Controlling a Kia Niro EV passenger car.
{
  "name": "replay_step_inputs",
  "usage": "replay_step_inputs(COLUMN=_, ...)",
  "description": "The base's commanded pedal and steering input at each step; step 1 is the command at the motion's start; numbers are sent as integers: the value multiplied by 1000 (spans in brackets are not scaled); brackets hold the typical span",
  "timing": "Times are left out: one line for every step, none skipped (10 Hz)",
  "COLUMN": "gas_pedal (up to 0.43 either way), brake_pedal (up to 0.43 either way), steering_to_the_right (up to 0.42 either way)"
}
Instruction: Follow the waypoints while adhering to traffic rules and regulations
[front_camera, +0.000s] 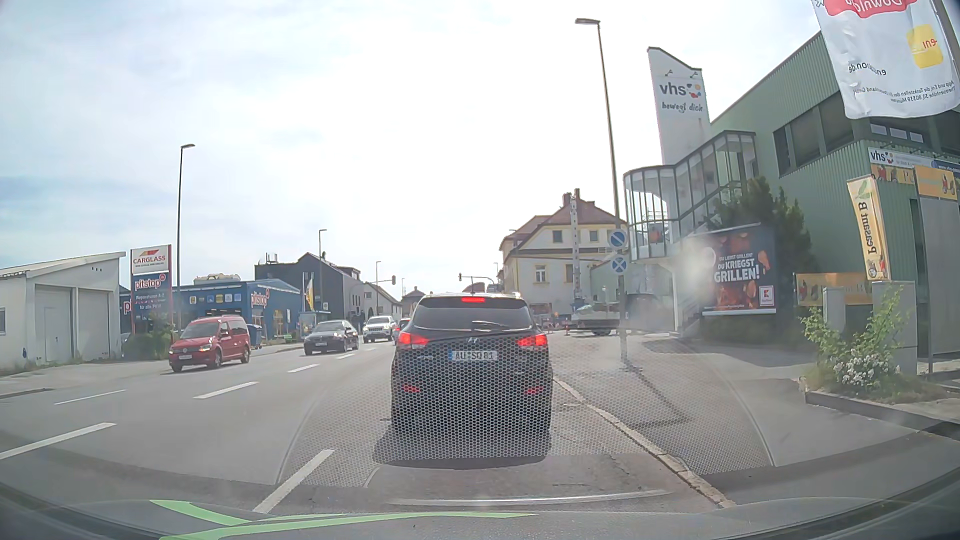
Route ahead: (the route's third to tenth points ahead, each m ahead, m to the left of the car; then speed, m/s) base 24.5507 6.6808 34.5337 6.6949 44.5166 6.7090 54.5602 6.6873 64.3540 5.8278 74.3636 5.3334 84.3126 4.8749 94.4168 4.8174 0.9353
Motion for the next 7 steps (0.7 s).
replay_step_inputs(gas_pedal=0, brake_pedal=146, steering_to_the_right=-3)
replay_step_inputs(gas_pedal=0, brake_pedal=146, steering_to_the_right=-2)
replay_step_inputs(gas_pedal=0, brake_pedal=140, steering_to_the_right=-2)
replay_step_inputs(gas_pedal=0, brake_pedal=140, steering_to_the_right=-2)
replay_step_inputs(gas_pedal=0, brake_pedal=146, steering_to_the_right=-2)
replay_step_inputs(gas_pedal=0, brake_pedal=146, steering_to_the_right=-2)
replay_step_inputs(gas_pedal=0, brake_pedal=146, steering_to_the_right=-2)
